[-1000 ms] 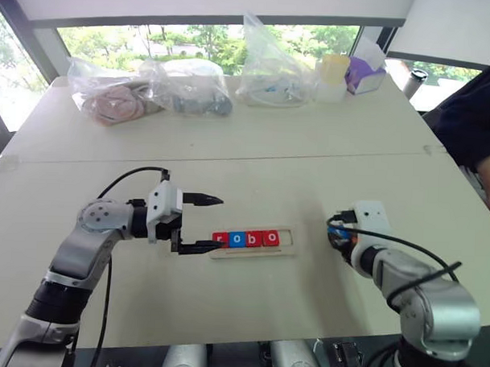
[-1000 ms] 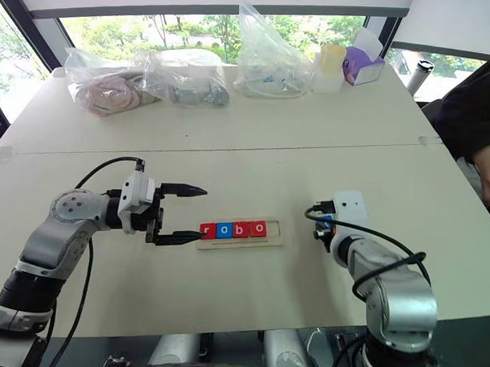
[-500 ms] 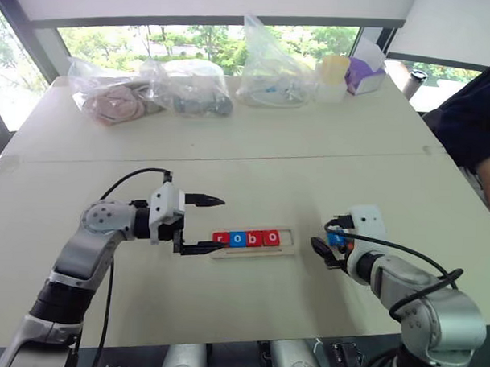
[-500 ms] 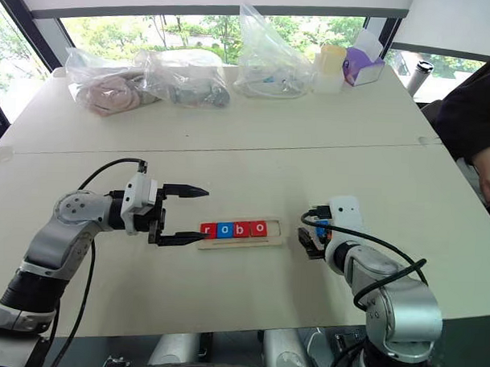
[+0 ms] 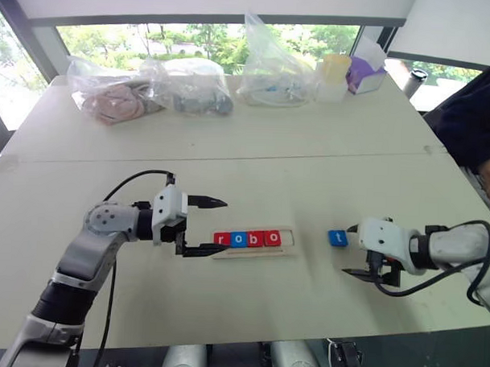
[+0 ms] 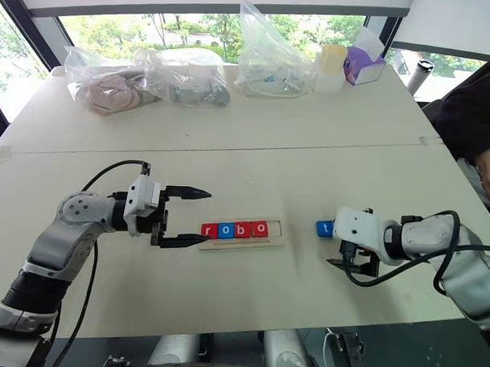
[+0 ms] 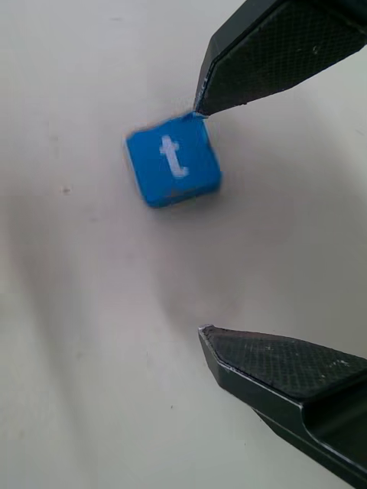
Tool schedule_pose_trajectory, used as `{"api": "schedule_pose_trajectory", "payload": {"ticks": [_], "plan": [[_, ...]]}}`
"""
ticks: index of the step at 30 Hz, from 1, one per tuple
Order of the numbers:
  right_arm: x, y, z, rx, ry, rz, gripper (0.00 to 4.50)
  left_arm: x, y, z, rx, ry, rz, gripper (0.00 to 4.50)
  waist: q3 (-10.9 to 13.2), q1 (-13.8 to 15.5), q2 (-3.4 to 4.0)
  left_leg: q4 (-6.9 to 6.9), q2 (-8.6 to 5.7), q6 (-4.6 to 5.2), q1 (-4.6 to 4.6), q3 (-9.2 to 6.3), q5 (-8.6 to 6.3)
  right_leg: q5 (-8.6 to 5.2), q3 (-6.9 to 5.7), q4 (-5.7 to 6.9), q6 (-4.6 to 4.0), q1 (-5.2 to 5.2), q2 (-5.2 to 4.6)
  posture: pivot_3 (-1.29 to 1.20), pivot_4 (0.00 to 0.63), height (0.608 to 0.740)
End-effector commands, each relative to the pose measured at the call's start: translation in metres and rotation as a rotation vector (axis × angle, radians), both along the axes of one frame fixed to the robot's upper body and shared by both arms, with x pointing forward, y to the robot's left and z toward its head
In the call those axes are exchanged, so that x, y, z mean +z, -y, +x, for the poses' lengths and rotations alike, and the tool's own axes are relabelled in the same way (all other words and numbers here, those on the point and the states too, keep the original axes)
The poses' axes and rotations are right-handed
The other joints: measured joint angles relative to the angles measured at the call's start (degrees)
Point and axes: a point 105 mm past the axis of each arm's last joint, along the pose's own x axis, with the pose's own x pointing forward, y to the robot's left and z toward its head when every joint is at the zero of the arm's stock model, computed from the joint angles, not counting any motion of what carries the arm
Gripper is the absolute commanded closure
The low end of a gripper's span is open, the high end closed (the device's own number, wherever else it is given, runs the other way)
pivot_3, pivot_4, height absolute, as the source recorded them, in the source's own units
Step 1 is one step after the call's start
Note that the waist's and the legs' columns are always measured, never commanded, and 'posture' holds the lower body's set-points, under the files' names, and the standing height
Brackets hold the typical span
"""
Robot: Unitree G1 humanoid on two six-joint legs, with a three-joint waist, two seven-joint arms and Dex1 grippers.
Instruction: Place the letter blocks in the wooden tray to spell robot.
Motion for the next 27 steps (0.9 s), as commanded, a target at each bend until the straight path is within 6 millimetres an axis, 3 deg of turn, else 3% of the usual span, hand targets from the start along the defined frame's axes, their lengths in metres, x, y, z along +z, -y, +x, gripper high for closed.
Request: {"api": "schedule_pose_trajectory", "payload": {"ticks": [1, 8, 23, 26, 27], "plan": [[-0.003, 0.006, 0.005, 0.065, -0.015, 0.011, 0.04, 0.01, 0.0, 0.0, -0.002, 0.045, -0.003, 0.0, 0.0, 0.1, 0.0, 0.0, -0.01, 0.0, 0.0, 0.01, 0.0, 0.09, 0.03, 0.0, -0.09, 0.0, -0.01, 0.0, 0.15, 0.74], [-0.009, 0.01, 0.023, 0.085, -0.025, 0.07, 0.04, 0.011, -0.002, 0.002, 0.001, 0.044, 0.001, 0.0, 0.0, -0.1, -0.01, 0.02, 0.0, 0.0, 0.07, 0.03, 0.0, 0.17, 0.07, 0.05, -0.13, 0.03, 0.01, 0.0, 0.15, 0.74], [-0.008, -0.013, 0.026, 0.136, -0.073, 0.175, 0.04, 0.013, -0.003, 0.003, 0.007, 0.05, 0.003, 0.0, 0.0, 0.1, -0.01, 0.04, 0.01, 0.0, 0.15, 0.02, 0.0, 0.18, 0.08, 0.19, -0.12, 0.06, 0.02, 0.0, 0.15, 0.74], [-0.01, -0.011, 0.027, 0.135, -0.075, 0.156, 0.86, 0.013, -0.002, 0.002, 0.007, 0.049, 0.002, 0.0, 0.0, 0.1, 0.0, 0.04, 0.01, 0.0, 0.15, 0.02, 0.0, 0.18, 0.08, 0.19, -0.12, 0.06, 0.02, 0.0, 0.15, 0.74], [-0.011, -0.01, 0.028, 0.133, -0.073, 0.147, 1.38, 0.013, -0.002, 0.002, 0.007, 0.049, 0.002, 0.0, 0.0, 0.1, 0.0, 0.04, 0.01, 0.0, 0.15, 0.02, 0.0, 0.18, 0.08, 0.19, -0.12, 0.06, 0.02, 0.0, 0.15, 0.74]]}}
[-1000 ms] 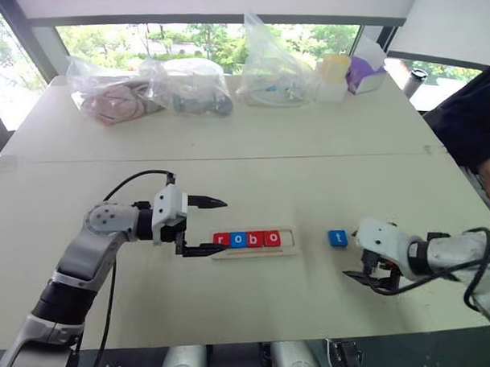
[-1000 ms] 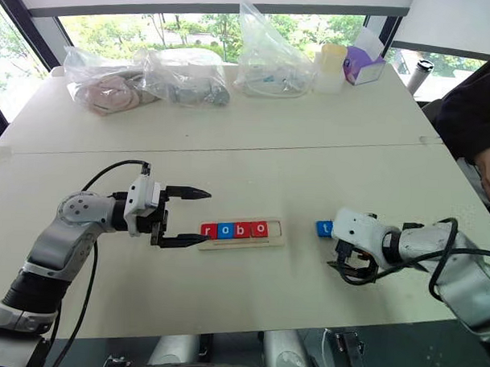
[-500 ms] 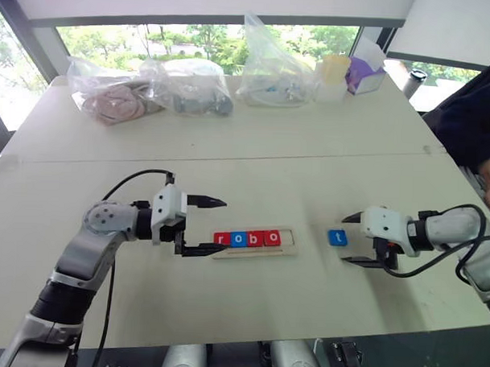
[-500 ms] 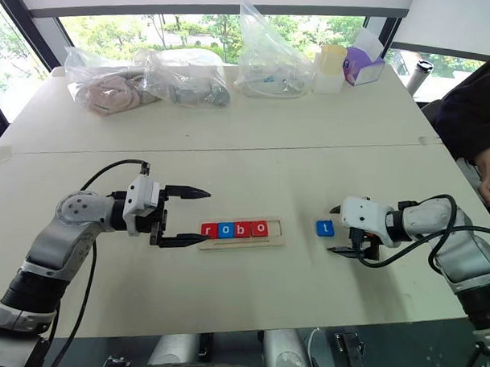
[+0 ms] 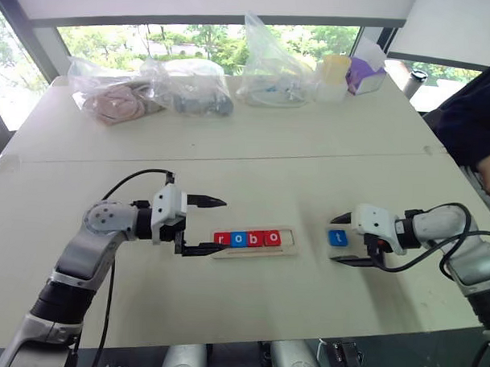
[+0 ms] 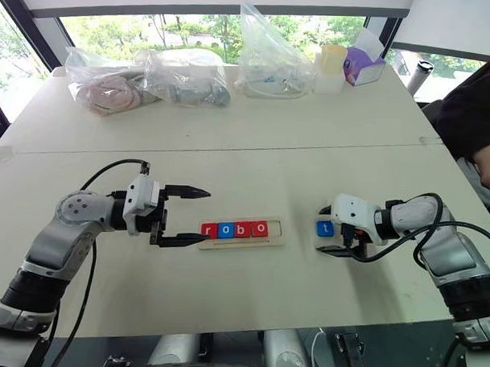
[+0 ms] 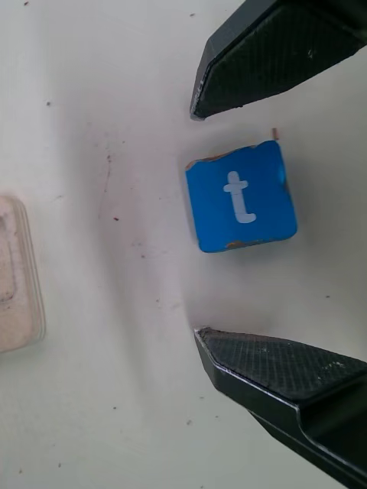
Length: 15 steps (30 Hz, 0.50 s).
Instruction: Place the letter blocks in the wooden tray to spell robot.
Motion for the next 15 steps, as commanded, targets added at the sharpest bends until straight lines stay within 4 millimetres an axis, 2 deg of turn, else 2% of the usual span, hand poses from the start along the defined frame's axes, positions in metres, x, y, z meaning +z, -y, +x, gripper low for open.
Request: {"api": "schedule_pose_trajectory", "payload": {"ticks": [1, 2, 3, 4, 8, 12, 15], "plan": [[0.002, 0.003, 0.004, 0.001, 0.025, -0.027, 1.89, 0.012, -0.001, 0.001, 0.004, 0.047, -0.005, 0.0, 0.0, 0.0, 0.0, 0.0, 0.0, 0.0, 0.0, 0.0, 0.0, 0.0, 0.0, 0.0, 0.0, 0.0, 0.0, 0.0, 0.15, 0.74], [0.001, 0.006, 0.005, -0.004, 0.024, -0.04, 2.36, 0.012, -0.001, 0.001, 0.005, 0.048, -0.005, 0.0, 0.0, 0.0, 0.0, 0.0, 0.0, 0.0, 0.0, 0.0, 0.0, 0.0, 0.0, 0.0, 0.0, 0.0, 0.0, 0.0, 0.15, 0.74], [0.0, 0.009, 0.005, -0.007, 0.023, -0.05, 3.03, 0.012, -0.001, 0.001, 0.005, 0.048, -0.005, 0.0, 0.0, 0.0, 0.0, 0.01, 0.0, 0.0, 0.0, 0.0, 0.0, 0.0, 0.0, 0.0, 0.0, 0.0, 0.0, 0.0, 0.15, 0.74], [0.0, 0.011, 0.005, -0.008, 0.026, -0.057, 3.38, 0.013, -0.001, 0.001, 0.006, 0.048, -0.006, 0.0, 0.0, 0.0, 0.0, 0.02, -0.01, 0.0, 0.0, 0.01, 0.0, 0.0, 0.0, 0.0, 0.0, 0.0, 0.0, 0.0, 0.15, 0.74], [0.003, 0.01, 0.007, -0.003, 0.032, -0.046, 3.38, 0.013, 0.0, 0.001, 0.008, 0.048, -0.007, 0.0, 0.0, 0.1, 0.0, 0.05, -0.01, 0.0, 0.01, 0.0, 0.0, 0.0, 0.0, 0.0, 0.0, 0.05, -0.01, 0.0, 0.15, 0.74], [0.018, -0.015, 0.005, 0.034, 0.042, 0.035, 3.38, 0.013, 0.0, 0.001, 0.01, 0.048, -0.008, 0.0, 0.0, 0.1, 0.0, 0.06, -0.01, 0.0, 0.01, 0.0, 0.0, 0.01, 0.01, 0.01, 0.01, 0.05, -0.02, 0.0, 0.15, 0.74], [0.028, -0.042, -0.002, 0.097, 0.032, 0.082, 3.38, 0.013, 0.001, 0.0, 0.008, 0.049, -0.009, 0.0, 0.0, -0.1, 0.01, 0.04, 0.0, 0.0, 0.03, -0.01, 0.0, 0.02, 0.01, 0.04, 0.03, 0.05, 0.0, 0.0, 0.15, 0.74]]}}
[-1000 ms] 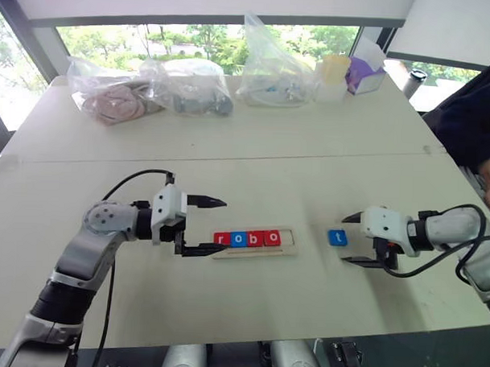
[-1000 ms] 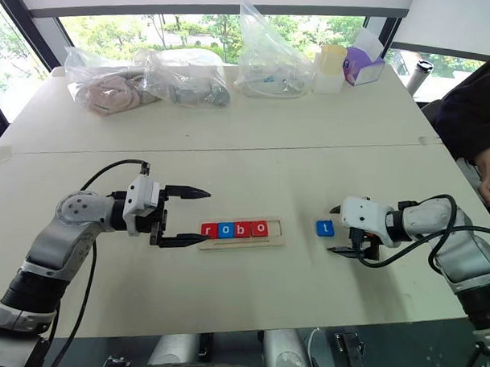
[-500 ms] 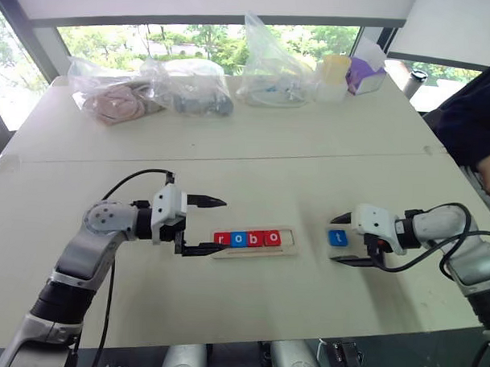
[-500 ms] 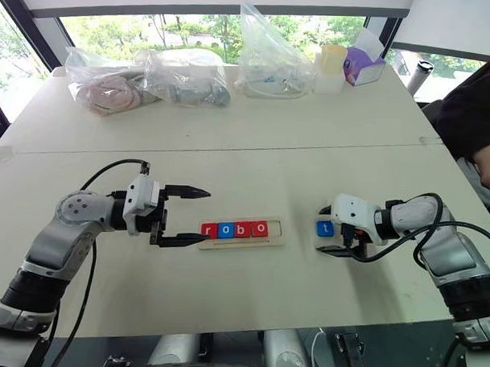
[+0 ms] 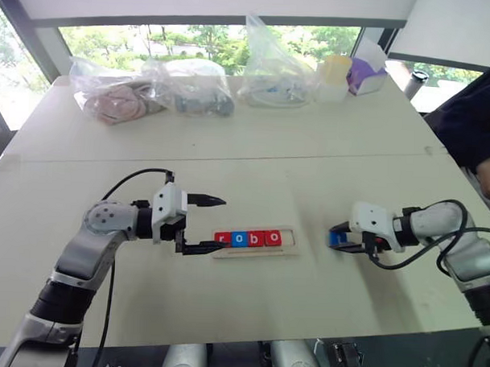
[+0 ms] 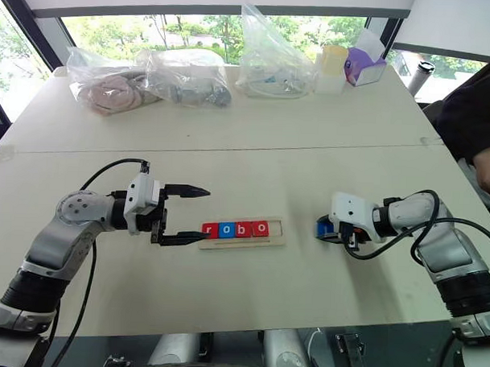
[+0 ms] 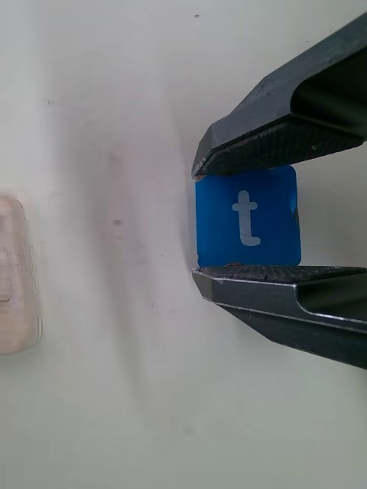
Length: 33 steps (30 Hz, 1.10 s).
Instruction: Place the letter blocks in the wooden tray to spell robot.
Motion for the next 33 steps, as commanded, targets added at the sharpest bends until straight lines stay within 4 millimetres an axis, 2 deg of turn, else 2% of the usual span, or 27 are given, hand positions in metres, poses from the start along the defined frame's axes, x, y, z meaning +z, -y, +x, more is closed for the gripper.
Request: {"api": "schedule_pose_trajectory", "payload": {"ticks": [1, 6, 14, 22, 33], "plan": [[0.022, -0.032, -0.006, 0.089, 0.035, 0.057, 3.38, 0.013, 0.001, -0.001, -0.011, 0.055, -0.006, 0.0, 0.0, 0.0, 0.0, -0.01, 0.01, 0.0, 0.01, -0.01, 0.0, 0.0, 0.0, 0.01, 0.01, 0.0, 0.01, 0.0, 0.15, 0.74], [0.018, -0.056, -0.011, 0.134, 0.023, 0.072, 3.38, 0.013, 0.001, -0.001, -0.013, 0.057, -0.006, 0.0, 0.0, 0.3, 0.0, 0.0, 0.01, 0.0, 0.0, -0.03, 0.0, 0.0, -0.02, 0.02, 0.01, -0.01, 0.0, 0.0, 0.15, 0.74], [0.008, -0.072, -0.002, 0.148, 0.046, 0.071, 3.38, 0.014, 0.0, -0.001, -0.006, 0.058, -0.005, 0.0, 0.0, 0.4, 0.0, 0.03, -0.02, 0.0, -0.01, -0.02, 0.0, 0.0, -0.02, 0.02, 0.0, -0.01, -0.02, 0.0, 0.15, 0.74], [0.006, -0.075, 0.006, 0.15, 0.052, 0.062, 3.38, 0.013, 0.0, -0.002, 0.0, 0.057, -0.008, 0.0, 0.0, 0.4, 0.0, 0.01, -0.01, 0.0, -0.02, -0.02, 0.0, 0.0, -0.02, 0.02, 0.01, -0.01, -0.01, 0.0, 0.15, 0.74], [0.004, -0.082, 0.005, 0.166, 0.026, 0.068, 3.38, 0.013, 0.001, -0.003, 0.011, 0.056, -0.011, 0.0, 0.0, 0.4, 0.0, 0.01, -0.01, 0.0, -0.01, -0.03, 0.0, 0.0, -0.02, 0.04, 0.01, -0.01, -0.01, 0.0, 0.15, 0.74]]}}
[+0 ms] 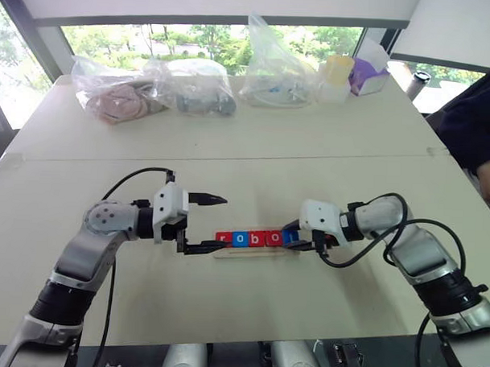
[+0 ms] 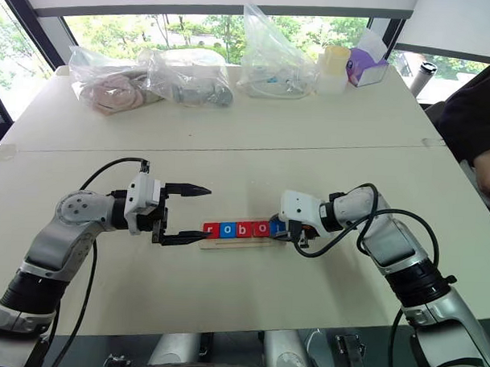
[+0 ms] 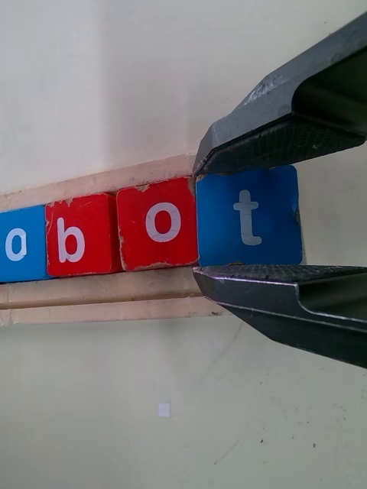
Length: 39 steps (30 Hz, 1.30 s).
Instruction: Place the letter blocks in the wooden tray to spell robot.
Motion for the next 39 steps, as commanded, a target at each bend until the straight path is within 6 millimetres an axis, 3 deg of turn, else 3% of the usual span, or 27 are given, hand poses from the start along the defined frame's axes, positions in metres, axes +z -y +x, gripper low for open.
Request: {"api": "schedule_pose_trajectory", "payload": {"ticks": [1, 19, 26, 35, 39], "plan": [[0.007, -0.006, 0.002, 0.021, 0.023, 0.012, 3.38, 0.01, -0.002, -0.002, 0.006, 0.039, -0.007, 0.0, 0.0, 0.0, 0.0, 0.0, 0.0, 0.0, 0.0, 0.0, 0.0, 0.0, 0.0, 0.0, 0.0, 0.0, 0.0, 0.0, 0.15, 0.74], [0.005, -0.013, 0.007, 0.02, 0.042, 0.022, 3.38, 0.009, -0.001, -0.003, 0.01, 0.034, -0.014, 0.0, 0.0, -0.3, 0.0, 0.0, 0.0, 0.0, 0.02, 0.0, 0.0, 0.0, 0.0, 0.02, 0.0, 0.0, 0.01, 0.0, 0.15, 0.74], [0.012, -0.014, 0.009, 0.024, 0.064, 0.022, 0.02, 0.009, -0.001, -0.003, 0.008, 0.034, -0.014, 0.0, 0.0, -0.2, 0.0, 0.0, 0.0, 0.0, 0.02, 0.0, 0.0, 0.0, 0.0, 0.04, 0.01, 0.0, 0.0, 0.0, 0.15, 0.74], [0.038, -0.005, 0.006, -0.043, 0.058, 0.102, 0.02, 0.007, -0.002, -0.004, 0.017, 0.027, -0.005, 0.0, 0.0, -0.2, 0.0, 0.0, 0.0, 0.0, 0.02, 0.0, 0.0, 0.0, 0.0, 0.04, 0.0, 0.0, -0.01, 0.0, 0.15, 0.74], [0.06, 0.016, -0.001, -0.174, 0.026, 0.199, 0.02, 0.002, -0.011, -0.007, 0.039, -0.01, 0.034, 0.0, 0.0, 0.0, 0.0, -0.01, 0.01, 0.0, 0.0, -0.02, 0.0, 0.0, 0.0, 0.04, 0.01, 0.0, -0.01, 0.0, 0.15, 0.74]]}}
